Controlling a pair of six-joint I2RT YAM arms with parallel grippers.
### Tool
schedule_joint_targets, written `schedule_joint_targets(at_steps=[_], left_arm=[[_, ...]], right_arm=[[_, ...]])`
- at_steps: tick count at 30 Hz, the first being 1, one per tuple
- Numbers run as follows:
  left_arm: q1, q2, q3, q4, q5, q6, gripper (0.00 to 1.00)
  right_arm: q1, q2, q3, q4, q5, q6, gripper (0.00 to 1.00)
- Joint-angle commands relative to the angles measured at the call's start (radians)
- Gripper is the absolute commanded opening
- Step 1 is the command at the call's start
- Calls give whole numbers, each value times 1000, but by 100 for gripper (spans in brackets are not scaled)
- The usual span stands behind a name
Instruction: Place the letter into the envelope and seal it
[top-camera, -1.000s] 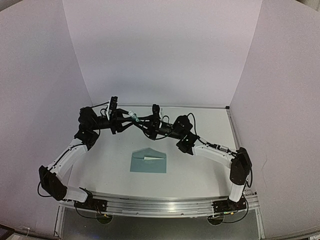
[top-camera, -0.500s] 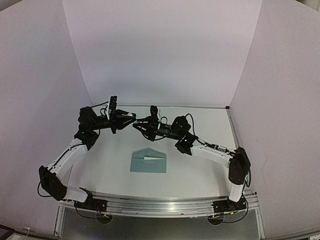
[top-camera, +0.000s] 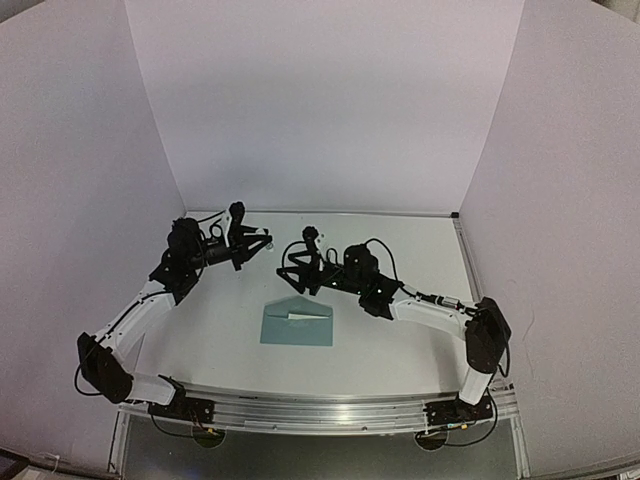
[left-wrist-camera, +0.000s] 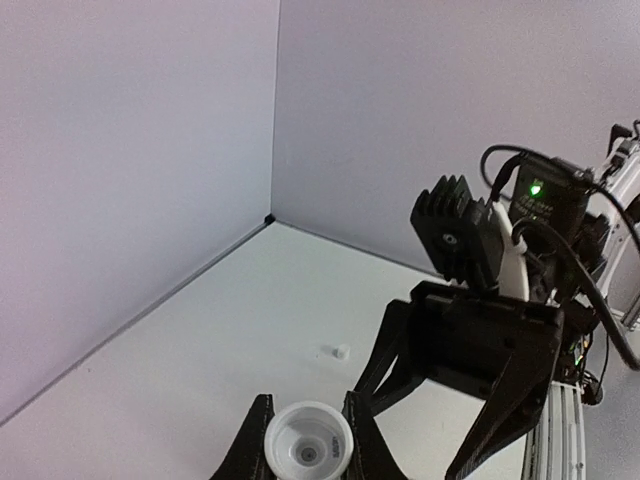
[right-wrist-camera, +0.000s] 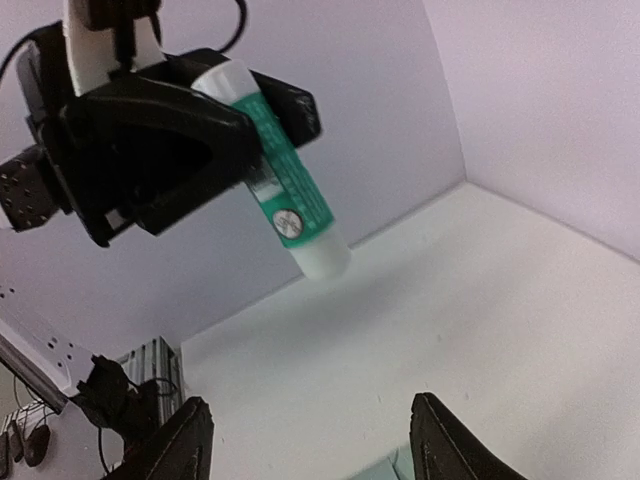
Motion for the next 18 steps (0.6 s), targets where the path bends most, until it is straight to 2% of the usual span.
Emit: schedule_joint_targets(at_steps=[1,4,10,14,18], left_arm=[[2,-19,-103,36,-64,102,0],[-1,4,-201,136,-39,85,0],[-70,65,-417,373,-33,60,0],[-110,171,-493,553,-34,21,0],[-157,262,-554,701,-60,80,0]], right_arm=[[-6,-130,-84,-299,168,106,65],[-6,-134,-113,-447,243,244,63],[-6,-42,-120,-562,221,564,43],[-6,27,-128,-565,206,669,26],[-6,104,-101,-566,166,691,8]])
